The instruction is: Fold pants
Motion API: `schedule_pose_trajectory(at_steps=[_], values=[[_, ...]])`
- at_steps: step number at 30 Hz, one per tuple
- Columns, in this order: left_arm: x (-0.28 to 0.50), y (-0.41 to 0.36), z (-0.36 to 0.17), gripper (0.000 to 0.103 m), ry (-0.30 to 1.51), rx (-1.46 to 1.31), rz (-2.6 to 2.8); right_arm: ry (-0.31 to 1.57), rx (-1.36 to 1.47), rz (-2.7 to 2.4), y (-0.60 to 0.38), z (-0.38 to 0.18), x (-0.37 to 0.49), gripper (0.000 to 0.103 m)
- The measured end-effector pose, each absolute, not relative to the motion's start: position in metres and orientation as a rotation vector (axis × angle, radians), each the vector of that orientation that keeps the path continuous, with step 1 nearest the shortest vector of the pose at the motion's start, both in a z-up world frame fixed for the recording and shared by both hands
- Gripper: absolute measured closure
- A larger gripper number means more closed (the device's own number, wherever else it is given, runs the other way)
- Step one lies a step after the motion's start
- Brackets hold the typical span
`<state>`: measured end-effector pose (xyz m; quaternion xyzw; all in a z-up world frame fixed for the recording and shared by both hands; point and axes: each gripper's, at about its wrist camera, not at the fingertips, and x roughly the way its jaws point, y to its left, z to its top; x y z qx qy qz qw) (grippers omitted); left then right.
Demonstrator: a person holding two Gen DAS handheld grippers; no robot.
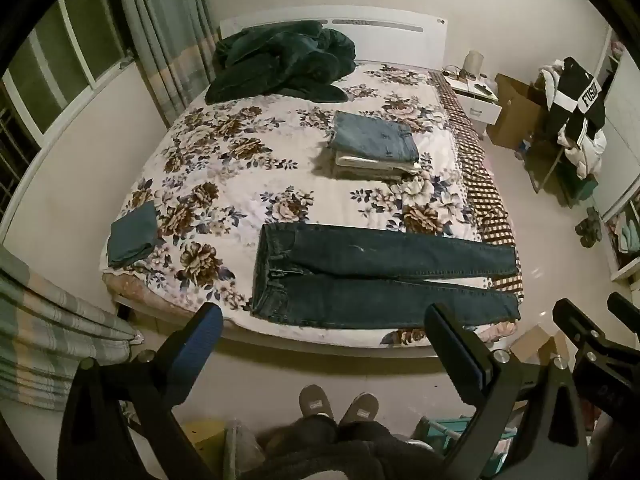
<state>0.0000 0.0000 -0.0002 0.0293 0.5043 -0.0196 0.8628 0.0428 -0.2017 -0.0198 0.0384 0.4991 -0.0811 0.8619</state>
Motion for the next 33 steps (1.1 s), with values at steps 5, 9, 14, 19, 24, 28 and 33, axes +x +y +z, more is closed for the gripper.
schedule_pose_trajectory(at_steps=[5,9,14,19,24,28,33], values=[[0.0,0.001,0.0,0.0,1.061,0.051,-0.048,1.047,0.071,-0.165,-0.2,-0.018,0.041,0.0],[0.0,0.001,0.0,0.0,1.062,0.053,-0.044,1.056,0.076,-0.168,-0.197,-0.018,0.041,0.0],[0.0,0.001,0.0,0.0,1.06,0.056,-0.039,1.06,0.082,-0.165,-0.199,-0.018,0.04,0.0],[0.0,0.0,0.0,0.0,1.059,0.059,-0.038,1.062,0.081,-0.162,-0.196,-0.014,0.037,0.0],[-0.001,0.001,0.0,0.0,1.055,0.057,-0.04,1.059,0.076,-0.16,-0.192,-0.006,0.038,0.0],[0.001,0.003,0.011,0.0,1.053,0.06,-0.044,1.051,0.066,-0.148,-0.184,0.003,0.032,0.0],[-0.001,0.004,0.014,0.0,1.051,0.062,-0.042,1.043,0.06,-0.143,-0.182,0.01,0.029,0.0]])
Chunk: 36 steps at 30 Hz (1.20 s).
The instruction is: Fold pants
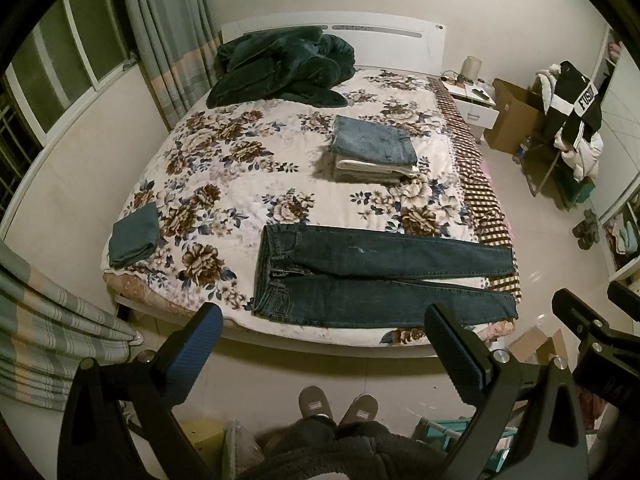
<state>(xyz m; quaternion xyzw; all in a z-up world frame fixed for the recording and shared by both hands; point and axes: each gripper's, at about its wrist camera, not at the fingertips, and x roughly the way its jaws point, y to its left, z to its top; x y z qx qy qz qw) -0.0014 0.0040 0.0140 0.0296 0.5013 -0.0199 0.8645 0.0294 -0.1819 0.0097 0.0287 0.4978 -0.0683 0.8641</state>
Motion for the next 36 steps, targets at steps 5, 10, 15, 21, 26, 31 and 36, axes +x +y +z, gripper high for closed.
schedule_pose_trajectory(at_steps=[5,10,15,21,26,31,36], values=[[-0.002,0.005,0.014,0.0,1.048,0.061,-0.041,1.046,0.062,-0.138,-0.181,0.012,0.026,0.0],[-0.005,-0.002,0.028,0.0,1.053,0.064,-0.047,1.042,0.062,-0.139,-0.178,0.012,0.026,0.0],[-0.009,-0.003,0.034,0.0,1.042,0.057,-0.04,1.042,0.053,-0.132,-0.17,0.013,0.021,0.0],[-0.011,0.0,0.035,0.0,1.038,0.055,-0.041,1.042,0.053,-0.134,-0.167,0.015,0.023,0.0],[-0.008,0.004,0.033,0.0,1.041,0.05,-0.043,1.043,0.05,-0.133,-0.165,0.016,0.022,0.0],[-0.006,0.007,0.035,0.0,1.035,0.05,-0.042,1.038,0.049,-0.124,-0.161,0.02,0.019,0.0],[-0.01,0.008,0.031,0.0,1.028,0.05,-0.038,1.036,0.056,-0.128,-0.16,0.018,0.019,0.0]])
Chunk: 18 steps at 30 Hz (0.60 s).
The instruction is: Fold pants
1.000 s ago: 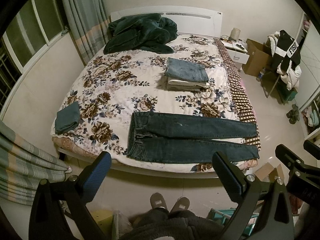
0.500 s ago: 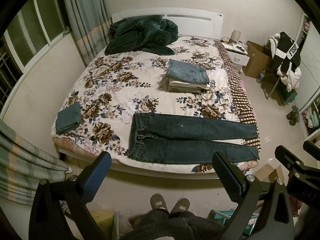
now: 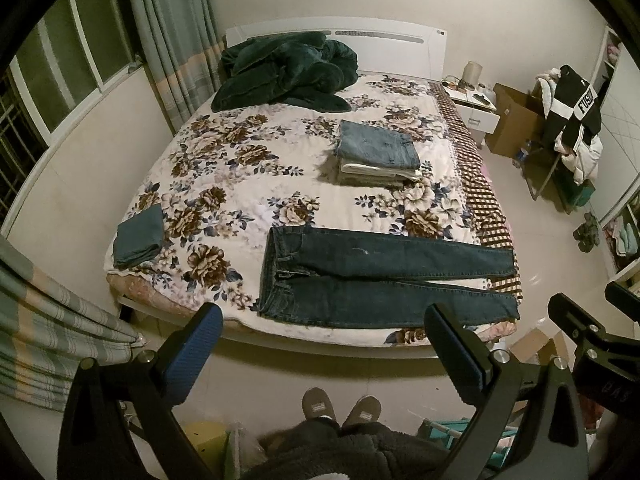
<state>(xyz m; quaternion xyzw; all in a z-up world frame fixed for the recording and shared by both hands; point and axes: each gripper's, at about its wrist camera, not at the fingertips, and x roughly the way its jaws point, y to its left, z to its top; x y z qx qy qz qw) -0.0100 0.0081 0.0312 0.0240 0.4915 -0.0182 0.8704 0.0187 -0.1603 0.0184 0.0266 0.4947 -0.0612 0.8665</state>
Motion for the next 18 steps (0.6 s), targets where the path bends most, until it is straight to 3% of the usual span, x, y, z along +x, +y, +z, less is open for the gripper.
schedule_pose_trajectory(at_steps=[18], values=[[-0.0129,0.0122,0.0293,0.0,1.019,0.048,-0.037,1.034,0.052,-0.126,-0.1552,0.0214,0.0181,0.0]])
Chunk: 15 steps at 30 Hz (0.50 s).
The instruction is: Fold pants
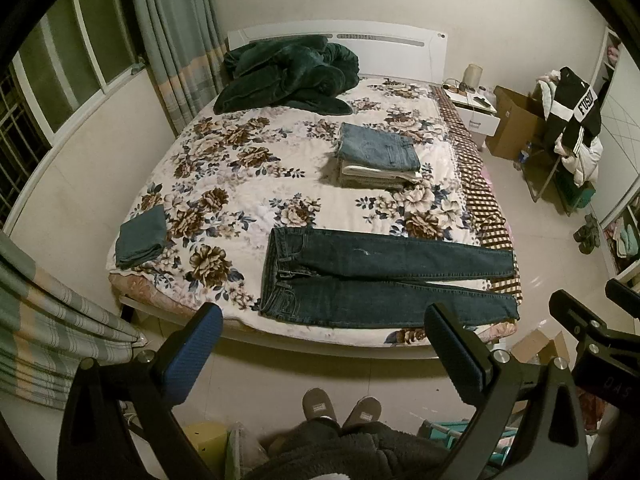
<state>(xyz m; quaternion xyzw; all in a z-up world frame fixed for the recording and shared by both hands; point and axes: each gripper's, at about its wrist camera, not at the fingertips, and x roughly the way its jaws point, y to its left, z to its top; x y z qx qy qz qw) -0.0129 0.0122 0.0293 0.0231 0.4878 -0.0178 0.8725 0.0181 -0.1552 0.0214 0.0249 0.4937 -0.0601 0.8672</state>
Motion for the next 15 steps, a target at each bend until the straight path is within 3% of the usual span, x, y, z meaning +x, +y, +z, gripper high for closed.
schedule_pose_trajectory(at_steps=[15], values=[[0.001,-0.001,0.018,0.0,0.977,0.033,0.048,1.054,0.064,-0.125,-0.183,0.0,0.033,0.0]])
